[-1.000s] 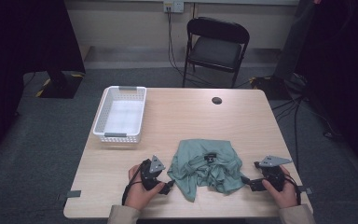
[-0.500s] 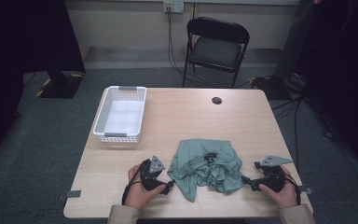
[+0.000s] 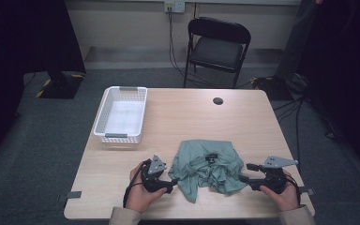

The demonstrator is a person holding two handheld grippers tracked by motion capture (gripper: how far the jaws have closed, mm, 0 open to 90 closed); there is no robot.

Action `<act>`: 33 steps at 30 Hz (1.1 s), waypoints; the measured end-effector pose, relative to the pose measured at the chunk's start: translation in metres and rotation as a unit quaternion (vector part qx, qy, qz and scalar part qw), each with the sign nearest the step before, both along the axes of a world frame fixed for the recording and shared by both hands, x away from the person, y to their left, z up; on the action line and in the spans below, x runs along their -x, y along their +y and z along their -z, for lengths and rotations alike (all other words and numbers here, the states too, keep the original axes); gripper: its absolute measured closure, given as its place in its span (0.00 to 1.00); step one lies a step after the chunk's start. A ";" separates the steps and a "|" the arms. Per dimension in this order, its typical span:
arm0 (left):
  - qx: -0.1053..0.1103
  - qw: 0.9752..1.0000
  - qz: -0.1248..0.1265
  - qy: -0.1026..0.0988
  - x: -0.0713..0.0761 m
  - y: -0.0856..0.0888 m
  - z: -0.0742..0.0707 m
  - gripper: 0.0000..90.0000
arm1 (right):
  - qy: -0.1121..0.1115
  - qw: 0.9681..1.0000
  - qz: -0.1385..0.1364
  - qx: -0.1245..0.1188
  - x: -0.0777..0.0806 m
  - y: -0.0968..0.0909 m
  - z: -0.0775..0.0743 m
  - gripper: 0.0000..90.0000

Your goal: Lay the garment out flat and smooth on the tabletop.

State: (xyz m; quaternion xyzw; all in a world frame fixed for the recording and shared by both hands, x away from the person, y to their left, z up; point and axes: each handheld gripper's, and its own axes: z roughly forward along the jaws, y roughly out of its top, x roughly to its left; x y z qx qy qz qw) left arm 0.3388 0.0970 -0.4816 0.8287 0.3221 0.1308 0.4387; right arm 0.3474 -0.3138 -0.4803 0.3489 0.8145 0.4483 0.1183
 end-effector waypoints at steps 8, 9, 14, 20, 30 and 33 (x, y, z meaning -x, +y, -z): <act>0.017 1.000 0.024 0.004 -0.004 -0.021 -0.002 0.51 | -0.003 1.000 -0.007 -0.004 -0.001 0.006 0.002 0.55; 0.017 1.000 0.026 0.004 -0.005 -0.024 -0.001 0.51 | -0.004 1.000 -0.009 -0.003 -0.001 0.007 0.002 0.57; 0.001 1.000 0.026 0.013 -0.010 -0.031 0.006 0.61 | -0.006 1.000 -0.001 -0.007 -0.003 0.010 0.004 0.65; -0.017 0.999 0.026 0.017 -0.012 -0.038 0.011 0.65 | -0.004 1.000 0.002 0.008 -0.003 0.012 0.008 0.67; 0.003 1.000 0.009 0.010 -0.012 -0.032 -0.003 0.96 | -0.001 1.000 -0.005 -0.015 -0.002 0.006 0.003 0.97; 0.009 1.000 0.008 -0.007 -0.010 -0.027 -0.015 0.97 | -0.005 1.000 -0.005 -0.026 -0.002 0.002 -0.001 0.98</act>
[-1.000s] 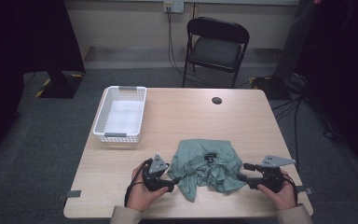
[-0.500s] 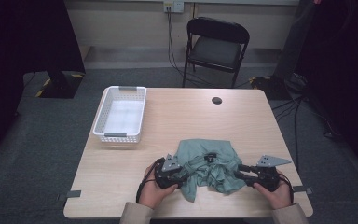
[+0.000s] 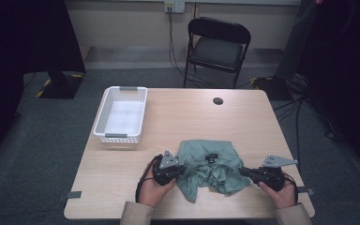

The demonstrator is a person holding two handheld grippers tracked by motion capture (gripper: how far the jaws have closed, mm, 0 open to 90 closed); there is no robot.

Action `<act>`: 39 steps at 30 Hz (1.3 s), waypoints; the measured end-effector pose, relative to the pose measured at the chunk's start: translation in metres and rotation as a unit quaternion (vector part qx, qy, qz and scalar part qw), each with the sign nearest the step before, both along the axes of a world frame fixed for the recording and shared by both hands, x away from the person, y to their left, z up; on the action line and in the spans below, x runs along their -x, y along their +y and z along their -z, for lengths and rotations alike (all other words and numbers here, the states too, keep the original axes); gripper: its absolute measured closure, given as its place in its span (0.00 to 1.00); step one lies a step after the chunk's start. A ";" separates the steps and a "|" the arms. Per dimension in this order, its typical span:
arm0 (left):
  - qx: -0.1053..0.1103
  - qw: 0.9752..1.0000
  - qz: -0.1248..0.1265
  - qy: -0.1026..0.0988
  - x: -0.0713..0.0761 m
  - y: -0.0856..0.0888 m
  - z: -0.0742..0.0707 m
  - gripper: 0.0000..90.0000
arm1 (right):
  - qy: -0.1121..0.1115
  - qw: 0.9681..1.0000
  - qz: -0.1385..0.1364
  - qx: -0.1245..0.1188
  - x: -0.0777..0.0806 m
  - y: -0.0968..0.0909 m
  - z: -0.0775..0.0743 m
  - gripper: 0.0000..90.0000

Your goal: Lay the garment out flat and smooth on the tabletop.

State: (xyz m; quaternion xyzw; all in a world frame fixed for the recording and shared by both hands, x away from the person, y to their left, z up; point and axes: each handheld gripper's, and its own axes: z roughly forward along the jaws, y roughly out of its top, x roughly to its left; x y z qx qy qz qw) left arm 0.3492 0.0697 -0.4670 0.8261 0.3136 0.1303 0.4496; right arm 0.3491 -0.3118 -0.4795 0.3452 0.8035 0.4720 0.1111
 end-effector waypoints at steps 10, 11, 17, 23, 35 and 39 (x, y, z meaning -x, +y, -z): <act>0.024 1.000 -0.011 -0.012 -0.006 0.011 -0.014 0.97 | -0.018 1.000 -0.002 -0.019 -0.001 -0.004 -0.015 0.98; 0.028 0.999 -0.011 -0.013 -0.008 0.011 -0.017 0.97 | -0.020 0.999 -0.001 -0.026 -0.002 -0.005 -0.019 0.98; 0.036 0.999 -0.012 -0.039 -0.021 0.013 -0.049 0.97 | -0.039 0.999 -0.003 -0.004 -0.016 -0.003 -0.055 0.98; 0.023 0.998 -0.023 -0.051 -0.034 0.013 -0.071 0.98 | -0.055 0.998 -0.001 0.008 -0.030 0.001 -0.088 0.98; 0.021 0.998 -0.041 -0.047 -0.059 0.024 -0.101 0.97 | -0.068 0.997 0.022 0.020 -0.058 0.000 -0.120 0.98; 0.022 0.998 -0.048 -0.042 -0.066 0.026 -0.104 0.97 | -0.067 0.997 0.029 0.014 -0.064 0.002 -0.125 0.98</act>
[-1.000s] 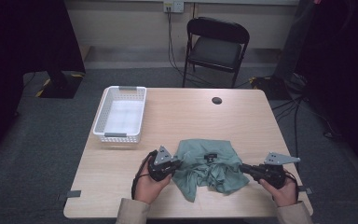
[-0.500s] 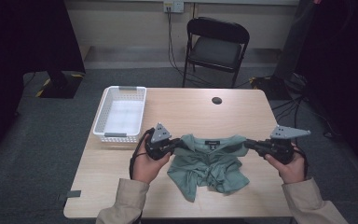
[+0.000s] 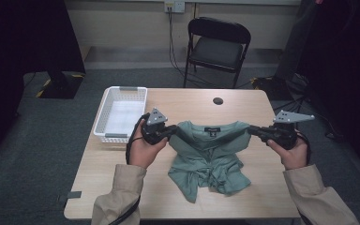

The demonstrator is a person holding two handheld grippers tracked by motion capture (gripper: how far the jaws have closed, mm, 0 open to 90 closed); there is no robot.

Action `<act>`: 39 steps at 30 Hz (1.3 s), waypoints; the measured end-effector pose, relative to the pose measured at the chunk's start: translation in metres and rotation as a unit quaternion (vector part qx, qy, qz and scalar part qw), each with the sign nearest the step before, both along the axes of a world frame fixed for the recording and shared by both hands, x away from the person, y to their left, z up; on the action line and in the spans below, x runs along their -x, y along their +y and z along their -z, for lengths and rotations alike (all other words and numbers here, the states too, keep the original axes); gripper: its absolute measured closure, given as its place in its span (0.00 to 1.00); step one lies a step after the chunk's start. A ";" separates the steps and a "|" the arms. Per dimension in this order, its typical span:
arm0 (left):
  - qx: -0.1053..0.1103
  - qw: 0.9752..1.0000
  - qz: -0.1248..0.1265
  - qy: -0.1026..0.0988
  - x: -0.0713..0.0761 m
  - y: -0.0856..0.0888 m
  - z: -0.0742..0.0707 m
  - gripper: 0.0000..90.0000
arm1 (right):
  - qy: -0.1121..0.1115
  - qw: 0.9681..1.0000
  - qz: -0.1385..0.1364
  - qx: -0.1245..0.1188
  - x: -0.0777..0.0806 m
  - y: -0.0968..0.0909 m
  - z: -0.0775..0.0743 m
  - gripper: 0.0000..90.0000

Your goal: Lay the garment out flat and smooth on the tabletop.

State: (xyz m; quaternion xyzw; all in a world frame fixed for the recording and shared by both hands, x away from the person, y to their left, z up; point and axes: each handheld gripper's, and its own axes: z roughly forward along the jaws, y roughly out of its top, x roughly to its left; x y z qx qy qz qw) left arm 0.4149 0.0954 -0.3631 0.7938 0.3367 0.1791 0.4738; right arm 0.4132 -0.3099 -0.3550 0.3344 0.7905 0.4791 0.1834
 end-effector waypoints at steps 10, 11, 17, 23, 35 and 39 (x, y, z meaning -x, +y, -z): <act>-0.012 1.000 -0.008 -0.007 -0.017 0.000 -0.019 0.97 | -0.005 1.000 0.010 -0.011 -0.020 0.002 -0.021 0.98; -0.012 1.000 -0.009 -0.008 -0.019 0.001 -0.021 0.97 | -0.005 1.000 0.010 -0.015 -0.022 0.001 -0.023 0.98; -0.013 1.000 -0.012 -0.011 -0.025 0.003 -0.032 0.98 | -0.011 1.000 0.015 -0.024 -0.028 -0.007 -0.043 0.98; -0.013 1.000 -0.017 -0.016 -0.034 0.002 -0.041 0.98 | -0.015 0.999 0.026 -0.025 -0.034 -0.016 -0.052 0.98; -0.016 0.999 -0.028 0.000 -0.066 0.004 -0.030 0.98 | -0.023 0.998 0.053 -0.007 -0.055 -0.016 -0.044 0.98; -0.016 0.999 -0.029 0.006 -0.079 0.005 -0.025 0.98 | -0.012 0.999 0.051 -0.002 -0.070 -0.011 -0.038 0.98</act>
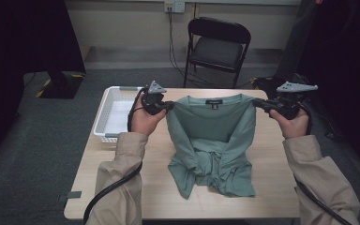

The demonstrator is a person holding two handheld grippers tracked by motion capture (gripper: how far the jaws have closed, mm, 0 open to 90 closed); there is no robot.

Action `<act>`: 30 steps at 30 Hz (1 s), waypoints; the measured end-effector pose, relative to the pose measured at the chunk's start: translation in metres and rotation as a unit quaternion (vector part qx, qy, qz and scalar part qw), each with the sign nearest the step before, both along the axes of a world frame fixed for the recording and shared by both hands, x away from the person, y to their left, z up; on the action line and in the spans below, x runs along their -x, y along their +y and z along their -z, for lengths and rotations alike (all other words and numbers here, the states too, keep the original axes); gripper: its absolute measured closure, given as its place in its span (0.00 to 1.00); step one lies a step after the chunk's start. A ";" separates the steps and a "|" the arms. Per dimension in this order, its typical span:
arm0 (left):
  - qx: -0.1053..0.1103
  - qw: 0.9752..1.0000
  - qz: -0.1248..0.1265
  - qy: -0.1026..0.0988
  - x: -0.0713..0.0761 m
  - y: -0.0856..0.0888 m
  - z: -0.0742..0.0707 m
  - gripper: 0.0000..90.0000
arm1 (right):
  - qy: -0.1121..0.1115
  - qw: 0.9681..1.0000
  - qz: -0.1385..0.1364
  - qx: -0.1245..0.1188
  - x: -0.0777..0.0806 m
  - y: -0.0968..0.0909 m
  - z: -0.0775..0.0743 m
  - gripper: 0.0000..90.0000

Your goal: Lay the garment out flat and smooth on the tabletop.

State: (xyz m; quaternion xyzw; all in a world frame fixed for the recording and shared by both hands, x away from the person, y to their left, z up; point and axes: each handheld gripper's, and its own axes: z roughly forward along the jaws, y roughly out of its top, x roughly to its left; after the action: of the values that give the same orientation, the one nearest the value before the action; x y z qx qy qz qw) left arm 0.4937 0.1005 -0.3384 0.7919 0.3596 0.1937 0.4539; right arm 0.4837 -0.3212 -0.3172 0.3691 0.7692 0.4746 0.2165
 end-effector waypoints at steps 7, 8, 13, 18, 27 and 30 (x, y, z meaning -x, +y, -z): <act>-0.002 1.000 -0.006 0.021 -0.029 -0.001 0.021 0.98 | 0.021 1.000 0.012 0.012 -0.031 0.002 0.019 0.98; -0.008 1.000 -0.009 0.023 -0.034 -0.004 0.022 0.98 | 0.024 1.000 0.012 0.015 -0.036 0.002 0.022 0.98; -0.016 0.996 -0.086 0.004 -0.073 -0.029 0.029 0.95 | 0.042 0.995 0.086 0.025 -0.093 0.017 0.035 0.93; -0.037 0.996 -0.082 -0.006 -0.065 -0.044 0.047 0.47 | 0.029 0.995 0.084 0.043 -0.091 0.035 0.046 0.60; -0.031 0.997 0.029 0.058 0.017 -0.052 0.093 0.24 | 0.054 0.996 0.008 0.065 0.016 0.041 0.110 0.23; -0.030 0.995 0.059 0.068 0.056 -0.050 0.118 0.23 | 0.074 0.995 0.002 0.071 0.053 0.031 0.131 0.21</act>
State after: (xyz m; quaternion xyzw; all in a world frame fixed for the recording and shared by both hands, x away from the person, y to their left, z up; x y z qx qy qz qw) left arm 0.4382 0.0508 -0.4568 0.8365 0.3363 0.1226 0.4148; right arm 0.4307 -0.2906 -0.4486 0.3884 0.8142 0.3897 0.1854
